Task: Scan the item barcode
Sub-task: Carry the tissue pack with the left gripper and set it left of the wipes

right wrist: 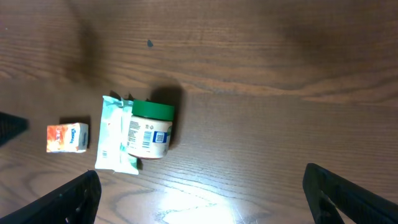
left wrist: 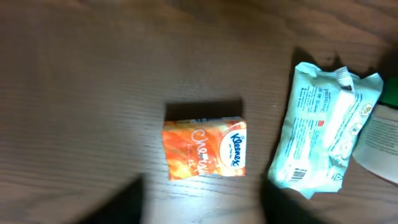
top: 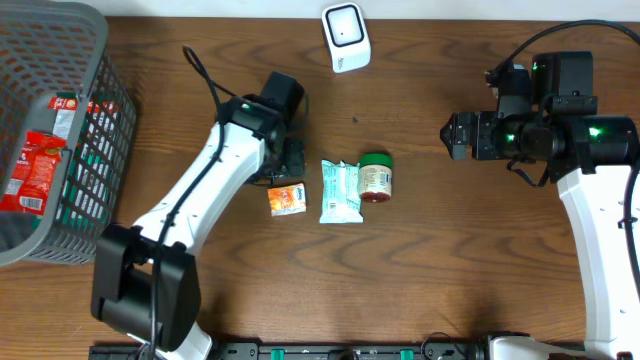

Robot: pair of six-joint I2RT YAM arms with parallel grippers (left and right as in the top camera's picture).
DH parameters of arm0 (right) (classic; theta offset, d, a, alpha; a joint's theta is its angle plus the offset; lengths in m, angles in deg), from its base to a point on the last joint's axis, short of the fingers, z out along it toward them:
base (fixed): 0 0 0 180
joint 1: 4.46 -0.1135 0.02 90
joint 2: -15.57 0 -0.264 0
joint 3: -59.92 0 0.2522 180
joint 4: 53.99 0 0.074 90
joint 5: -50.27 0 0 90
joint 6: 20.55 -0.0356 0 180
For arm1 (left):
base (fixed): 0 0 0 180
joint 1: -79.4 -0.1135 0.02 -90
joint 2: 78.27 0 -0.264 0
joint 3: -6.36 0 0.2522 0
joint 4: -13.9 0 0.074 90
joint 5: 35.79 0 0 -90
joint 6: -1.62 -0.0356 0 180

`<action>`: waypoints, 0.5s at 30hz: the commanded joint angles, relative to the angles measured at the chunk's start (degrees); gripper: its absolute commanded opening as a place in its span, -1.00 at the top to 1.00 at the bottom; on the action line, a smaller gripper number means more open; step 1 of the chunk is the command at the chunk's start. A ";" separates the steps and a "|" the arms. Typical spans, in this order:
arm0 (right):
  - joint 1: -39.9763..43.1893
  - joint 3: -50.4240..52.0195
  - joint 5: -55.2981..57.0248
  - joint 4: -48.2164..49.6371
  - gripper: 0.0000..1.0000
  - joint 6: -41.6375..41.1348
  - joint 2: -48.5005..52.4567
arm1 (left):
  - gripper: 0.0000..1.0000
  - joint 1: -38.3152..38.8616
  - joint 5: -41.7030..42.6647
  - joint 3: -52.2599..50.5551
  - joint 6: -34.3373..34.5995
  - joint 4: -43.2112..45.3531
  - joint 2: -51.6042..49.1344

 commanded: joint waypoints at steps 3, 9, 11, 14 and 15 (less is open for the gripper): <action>0.37 -0.63 -0.66 -0.04 -0.99 -0.55 0.07 | 0.52 0.35 -0.24 -1.05 -0.98 -0.24 1.09; 0.37 -0.63 -0.66 -0.04 -0.99 -0.55 0.07 | 0.52 1.44 -0.24 -6.43 1.29 0.24 1.09; 0.37 -0.63 -0.66 -0.04 -0.99 -0.57 0.07 | 0.53 1.70 -0.26 -8.55 1.29 1.14 1.09; 0.37 -0.63 -0.66 -0.04 -0.98 -0.55 0.07 | 0.52 1.75 -0.24 -12.22 1.31 4.17 1.09; 0.37 -0.63 -0.66 -0.04 -0.99 -0.57 0.07 | 0.53 1.75 -0.24 -13.46 1.31 5.40 1.09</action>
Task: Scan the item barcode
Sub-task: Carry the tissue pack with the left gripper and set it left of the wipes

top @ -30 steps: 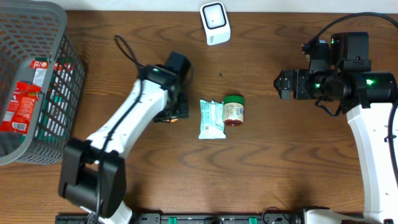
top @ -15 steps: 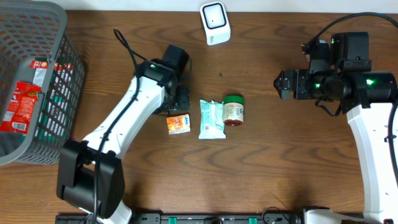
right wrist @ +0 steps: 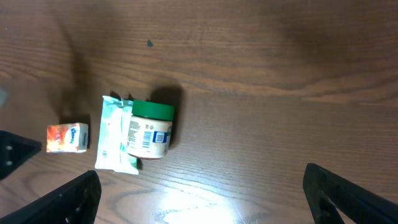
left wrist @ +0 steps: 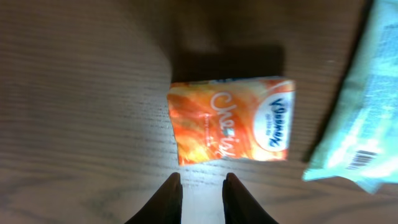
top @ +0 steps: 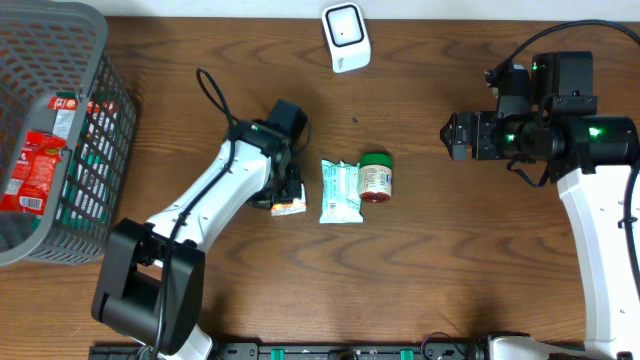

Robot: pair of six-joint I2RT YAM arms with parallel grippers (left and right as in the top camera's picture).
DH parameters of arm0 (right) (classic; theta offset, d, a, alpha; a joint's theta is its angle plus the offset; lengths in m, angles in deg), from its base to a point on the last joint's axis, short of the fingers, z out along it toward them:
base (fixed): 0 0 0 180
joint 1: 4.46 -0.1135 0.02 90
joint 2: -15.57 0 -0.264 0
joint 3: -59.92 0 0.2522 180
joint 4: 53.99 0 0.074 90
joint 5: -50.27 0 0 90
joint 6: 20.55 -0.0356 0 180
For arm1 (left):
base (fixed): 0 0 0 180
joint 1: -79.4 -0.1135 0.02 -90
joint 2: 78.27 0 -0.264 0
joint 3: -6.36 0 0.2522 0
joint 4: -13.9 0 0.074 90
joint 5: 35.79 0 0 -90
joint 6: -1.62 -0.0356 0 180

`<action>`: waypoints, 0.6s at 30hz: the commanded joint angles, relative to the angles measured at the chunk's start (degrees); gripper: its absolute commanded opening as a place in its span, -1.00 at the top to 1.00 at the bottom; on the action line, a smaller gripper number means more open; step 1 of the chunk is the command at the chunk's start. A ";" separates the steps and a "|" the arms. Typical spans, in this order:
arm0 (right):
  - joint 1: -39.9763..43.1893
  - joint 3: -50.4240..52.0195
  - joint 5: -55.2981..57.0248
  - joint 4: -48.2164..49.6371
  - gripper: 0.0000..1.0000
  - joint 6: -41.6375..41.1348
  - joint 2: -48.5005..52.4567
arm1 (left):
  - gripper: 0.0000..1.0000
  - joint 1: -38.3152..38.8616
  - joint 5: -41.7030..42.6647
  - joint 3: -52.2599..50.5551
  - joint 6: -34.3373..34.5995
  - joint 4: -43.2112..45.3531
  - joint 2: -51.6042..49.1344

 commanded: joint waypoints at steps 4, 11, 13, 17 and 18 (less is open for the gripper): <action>0.37 -0.63 -0.68 -0.04 -0.98 -0.57 0.07 | 0.52 0.07 -0.09 -6.86 0.50 6.10 0.72; 0.37 -0.63 -0.68 -0.04 -0.99 -0.55 0.07 | 0.62 0.04 -0.13 -9.84 -0.02 8.94 0.87; 0.37 -0.63 -0.68 -0.04 -0.99 -0.55 0.07 | 0.77 -0.22 -0.07 -9.03 0.04 7.87 1.36; 0.37 -0.63 -0.74 1.60 -0.99 -0.61 0.07 | 0.78 -0.44 -0.15 -6.40 -0.02 6.45 4.52; 0.37 -0.63 -0.72 2.84 -0.99 -0.57 0.07 | 0.78 -0.44 -0.15 -6.21 0.00 7.15 5.79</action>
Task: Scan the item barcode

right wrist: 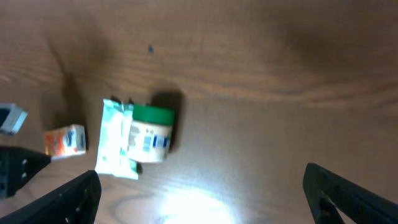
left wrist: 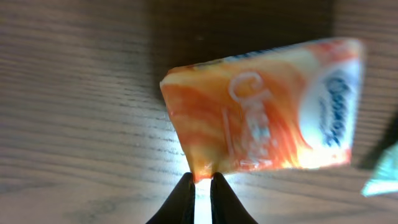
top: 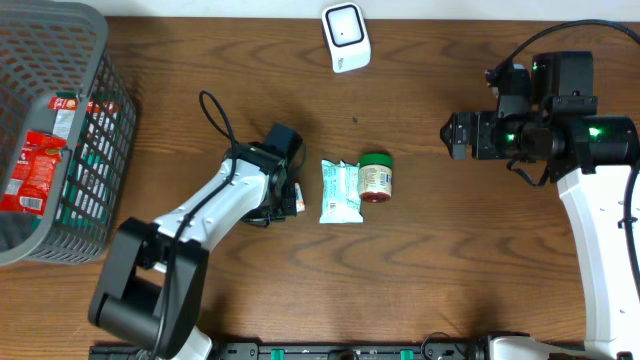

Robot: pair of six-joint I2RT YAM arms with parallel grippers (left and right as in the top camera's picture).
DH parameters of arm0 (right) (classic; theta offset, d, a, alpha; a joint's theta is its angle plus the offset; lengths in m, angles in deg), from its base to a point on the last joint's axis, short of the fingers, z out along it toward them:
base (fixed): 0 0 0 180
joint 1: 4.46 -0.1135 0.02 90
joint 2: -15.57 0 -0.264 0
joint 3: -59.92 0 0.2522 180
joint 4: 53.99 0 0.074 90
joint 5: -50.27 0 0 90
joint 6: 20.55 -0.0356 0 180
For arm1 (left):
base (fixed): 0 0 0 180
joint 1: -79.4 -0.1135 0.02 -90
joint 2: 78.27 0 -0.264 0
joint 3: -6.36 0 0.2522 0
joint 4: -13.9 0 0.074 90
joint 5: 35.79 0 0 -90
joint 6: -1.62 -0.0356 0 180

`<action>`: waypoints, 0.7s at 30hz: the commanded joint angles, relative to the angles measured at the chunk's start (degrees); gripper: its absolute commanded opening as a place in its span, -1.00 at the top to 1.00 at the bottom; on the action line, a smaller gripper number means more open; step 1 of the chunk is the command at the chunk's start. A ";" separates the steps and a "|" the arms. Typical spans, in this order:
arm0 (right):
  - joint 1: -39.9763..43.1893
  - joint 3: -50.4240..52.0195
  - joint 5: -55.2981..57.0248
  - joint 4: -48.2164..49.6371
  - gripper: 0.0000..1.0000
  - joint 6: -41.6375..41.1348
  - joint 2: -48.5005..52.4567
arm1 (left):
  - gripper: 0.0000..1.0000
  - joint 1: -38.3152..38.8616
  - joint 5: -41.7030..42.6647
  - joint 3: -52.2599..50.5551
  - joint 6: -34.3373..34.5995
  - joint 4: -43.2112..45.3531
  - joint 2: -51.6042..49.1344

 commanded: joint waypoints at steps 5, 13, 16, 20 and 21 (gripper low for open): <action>0.37 -0.63 -0.66 1.36 -0.98 -0.55 0.07 | 0.78 -0.28 -2.29 2.75 -0.15 6.19 7.30; 0.37 -0.63 -4.81 3.02 -0.99 -0.61 0.07 | 0.78 -0.31 -10.34 2.01 -0.15 10.80 1.95; 0.37 -0.63 -9.57 1.44 -0.99 -0.94 0.04 | 0.78 -0.31 -10.71 2.01 -0.15 11.28 -1.07; -0.85 -0.17 -18.49 0.28 -0.92 -4.92 0.44 | 0.78 -0.31 -10.67 1.99 -0.13 11.63 -4.96; -1.60 0.04 -18.69 -0.02 -0.78 -5.84 0.55 | 0.78 -0.31 -10.56 1.99 -0.13 11.61 -5.60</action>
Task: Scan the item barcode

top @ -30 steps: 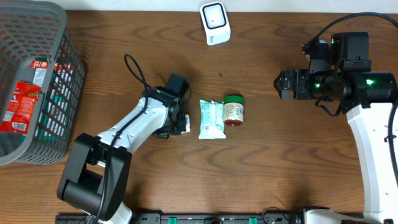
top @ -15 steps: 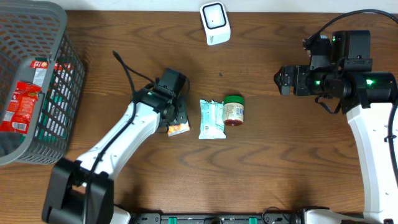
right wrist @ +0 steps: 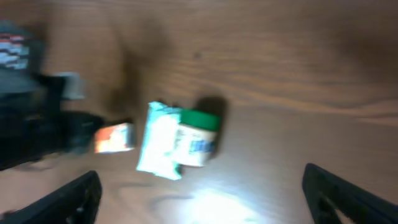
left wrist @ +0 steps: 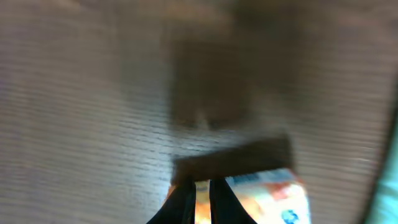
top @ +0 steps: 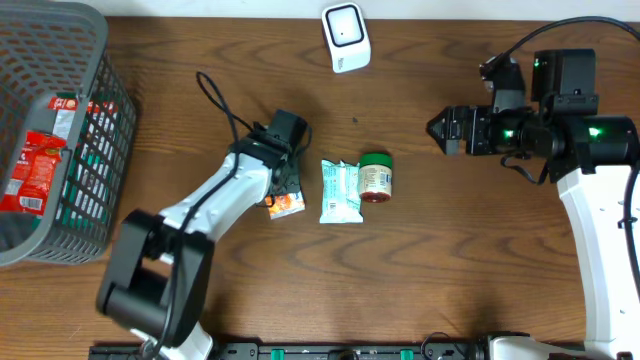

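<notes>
A small orange tissue pack lies left of a pale blue wipes pack and a green-lidded jar. My left gripper is shut on the orange pack's edge. In the blurred left wrist view my left gripper pinches that edge of the orange pack, which casts a dark shadow on the wood. The white scanner stands at the table's far edge. My right gripper hovers wide open to the right of the jar, its fingers holding nothing.
A grey mesh basket with red packets inside stands at the far left. The right wrist view shows the orange pack, wipes and jar in a row on the wooden table.
My left gripper stays shut on the orange pack, which now sits tilted and low in the wrist view with its shadow apart from it. The right arm has shifted left; its view is blurred.
My left gripper first hung open above the orange pack. Then it was lower, fingers close together at the pack's edge. Then it was shut on that edge. Now it still grips the pack, tilted. The right gripper stayed open throughout and has now shifted left.
</notes>
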Robot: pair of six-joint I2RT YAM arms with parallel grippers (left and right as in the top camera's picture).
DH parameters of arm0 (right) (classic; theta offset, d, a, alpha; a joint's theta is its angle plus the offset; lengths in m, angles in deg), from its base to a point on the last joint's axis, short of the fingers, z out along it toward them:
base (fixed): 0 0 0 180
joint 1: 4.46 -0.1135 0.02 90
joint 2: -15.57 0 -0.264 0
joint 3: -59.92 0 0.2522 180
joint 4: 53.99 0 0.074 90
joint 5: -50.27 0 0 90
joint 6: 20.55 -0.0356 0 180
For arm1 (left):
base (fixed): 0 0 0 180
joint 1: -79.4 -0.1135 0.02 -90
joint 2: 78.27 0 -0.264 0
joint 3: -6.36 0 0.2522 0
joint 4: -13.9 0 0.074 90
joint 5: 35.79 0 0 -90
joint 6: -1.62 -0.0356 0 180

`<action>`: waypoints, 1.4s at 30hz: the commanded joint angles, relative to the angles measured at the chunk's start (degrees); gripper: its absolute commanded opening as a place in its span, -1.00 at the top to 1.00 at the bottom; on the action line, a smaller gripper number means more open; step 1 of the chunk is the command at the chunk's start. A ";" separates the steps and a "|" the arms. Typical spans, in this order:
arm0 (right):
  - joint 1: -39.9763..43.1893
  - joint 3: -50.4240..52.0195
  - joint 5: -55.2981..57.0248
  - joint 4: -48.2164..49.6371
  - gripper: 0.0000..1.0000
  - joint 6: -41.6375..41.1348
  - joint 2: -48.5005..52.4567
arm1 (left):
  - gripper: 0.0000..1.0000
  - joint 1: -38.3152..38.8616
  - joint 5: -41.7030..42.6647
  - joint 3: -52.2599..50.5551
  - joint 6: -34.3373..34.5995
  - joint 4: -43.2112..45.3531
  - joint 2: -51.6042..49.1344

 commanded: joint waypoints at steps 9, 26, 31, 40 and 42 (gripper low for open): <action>-18.73 6.10 5.11 3.30 -0.38 -18.18 2.71 | 0.74 -2.03 9.70 -0.11 -0.17 -6.16 -2.73; -39.93 13.29 11.54 20.90 0.03 -29.24 17.92 | 0.73 -18.75 37.57 -0.11 -10.93 -9.64 -2.71; -43.56 13.29 11.54 26.56 0.68 -29.38 23.21 | 0.73 -21.07 34.47 -0.11 -10.99 -8.94 -2.71; -44.50 13.29 16.76 28.28 0.94 -34.80 27.06 | 0.73 -22.67 34.27 -0.11 -15.43 -5.68 -2.71; -44.22 13.27 16.90 28.92 0.97 -34.77 27.06 | 0.73 -22.51 34.27 -0.11 -15.41 -4.68 -2.73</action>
